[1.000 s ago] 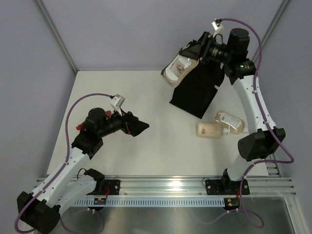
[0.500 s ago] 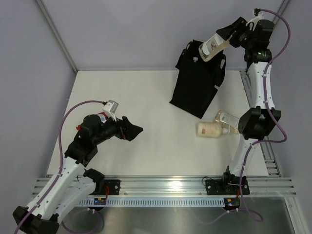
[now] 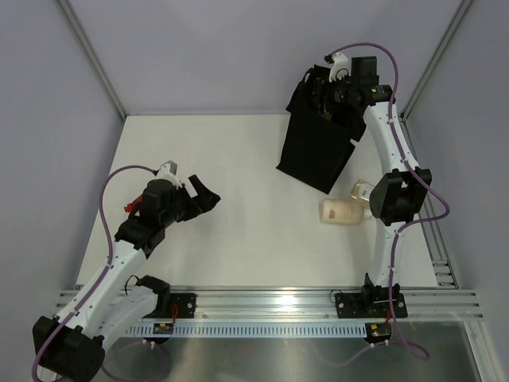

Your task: Place the personal care products into the canvas bag

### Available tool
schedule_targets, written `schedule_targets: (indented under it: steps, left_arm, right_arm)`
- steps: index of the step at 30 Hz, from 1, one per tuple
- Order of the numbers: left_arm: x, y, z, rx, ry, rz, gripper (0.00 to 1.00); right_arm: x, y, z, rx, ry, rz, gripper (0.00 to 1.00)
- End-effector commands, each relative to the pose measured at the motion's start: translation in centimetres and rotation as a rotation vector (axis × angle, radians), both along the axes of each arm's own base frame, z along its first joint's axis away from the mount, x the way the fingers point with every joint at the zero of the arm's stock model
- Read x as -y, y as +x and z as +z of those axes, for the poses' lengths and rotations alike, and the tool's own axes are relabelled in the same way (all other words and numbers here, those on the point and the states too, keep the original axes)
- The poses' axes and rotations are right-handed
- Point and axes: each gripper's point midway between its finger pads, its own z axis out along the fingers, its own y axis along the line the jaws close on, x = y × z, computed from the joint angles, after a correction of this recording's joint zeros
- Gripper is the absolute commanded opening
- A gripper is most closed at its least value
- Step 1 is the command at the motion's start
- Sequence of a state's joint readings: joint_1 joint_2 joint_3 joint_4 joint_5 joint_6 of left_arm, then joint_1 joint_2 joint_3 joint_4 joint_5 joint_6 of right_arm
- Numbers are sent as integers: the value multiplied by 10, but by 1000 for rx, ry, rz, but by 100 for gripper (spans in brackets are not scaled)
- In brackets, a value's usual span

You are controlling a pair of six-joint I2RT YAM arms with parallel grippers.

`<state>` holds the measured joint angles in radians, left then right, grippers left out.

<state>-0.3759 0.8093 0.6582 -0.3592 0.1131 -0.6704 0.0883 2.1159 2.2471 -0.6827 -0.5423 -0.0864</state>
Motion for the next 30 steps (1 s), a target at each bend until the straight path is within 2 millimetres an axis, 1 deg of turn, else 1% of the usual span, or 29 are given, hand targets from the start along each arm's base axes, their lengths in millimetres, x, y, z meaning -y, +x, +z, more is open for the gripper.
schedule_targets:
  steps: [1, 2, 3, 5, 6, 8, 9, 11, 13, 15, 16, 17, 18, 20, 21, 22, 23, 24, 27, 28, 29, 30]
  left_arm:
    - [-23, 15, -5, -72, -76, 219, 99]
    - [-26, 16, -5, -82, -88, 249, 99]
    - [-29, 17, -7, -99, -114, 278, 99]
    - [-40, 21, -7, -102, -122, 344, 99]
    - [-42, 22, -6, -103, -130, 359, 99]
    - [-48, 24, -5, -101, -126, 382, 99]
    - [-49, 24, -4, -100, -125, 387, 99]
    - [-54, 23, -8, -114, -108, 406, 99]
    - [-59, 20, -14, -139, -92, 424, 99]
    - [-63, 18, -18, -152, -76, 439, 99]
    - [-66, 15, -23, -167, -67, 447, 99]
    - [-67, 14, -24, -171, -62, 456, 99]
    - [-71, 11, -29, -192, -52, 473, 99]
    - [-77, 9, -33, -204, -38, 503, 99]
    - [-79, 8, -35, -215, -35, 512, 99]
    - [-80, 7, -36, -219, -32, 516, 99]
    - [-81, 7, -39, -226, -32, 517, 99]
    - [-82, 7, -40, -230, -30, 520, 99]
    - [-83, 8, -44, -241, -11, 512, 99]
    - [-83, 8, -45, -245, -2, 508, 99]
    - [-83, 8, -46, -250, 6, 500, 99]
    - [-82, 9, -48, -253, 31, 476, 99]
  right_arm:
    - [-9, -13, 20, 97, -80, 133, 15]
    - [-11, -18, 11, 61, -79, 153, 18]
    - [-13, -19, 5, 46, -78, 164, 19]
    - [-14, -22, -2, 19, -64, 174, 20]
    - [-15, -24, -7, 1, -59, 176, 20]
    - [-15, -25, -8, -3, -51, 172, 20]
    - [-16, -26, -9, -9, -47, 171, 21]
    - [-16, -28, -13, -24, -43, 168, 26]
    - [-16, -29, -18, -41, -44, 169, 36]
    - [-15, -31, -23, -61, -52, 165, 52]
    - [-14, -32, -25, -65, -59, 163, 66]
    - [-12, -32, -27, -69, -65, 159, 71]
    - [-11, -33, -27, -68, -73, 155, 79]
    - [-7, -34, -24, -65, -92, 137, 84]
    - [-5, -35, -15, -49, -98, 129, 87]
    - [-4, -36, -10, -42, -102, 125, 90]
    - [-1, -37, -6, -36, -111, 111, 96]
    - [2, -39, 7, -10, -111, 104, 98]
    - [9, -45, 31, 40, -125, 78, 99]
    - [15, -45, 37, 54, -133, 60, 100]
    - [17, -50, 52, 87, -133, 54, 99]
    - [21, -52, 57, 96, -134, 44, 99]
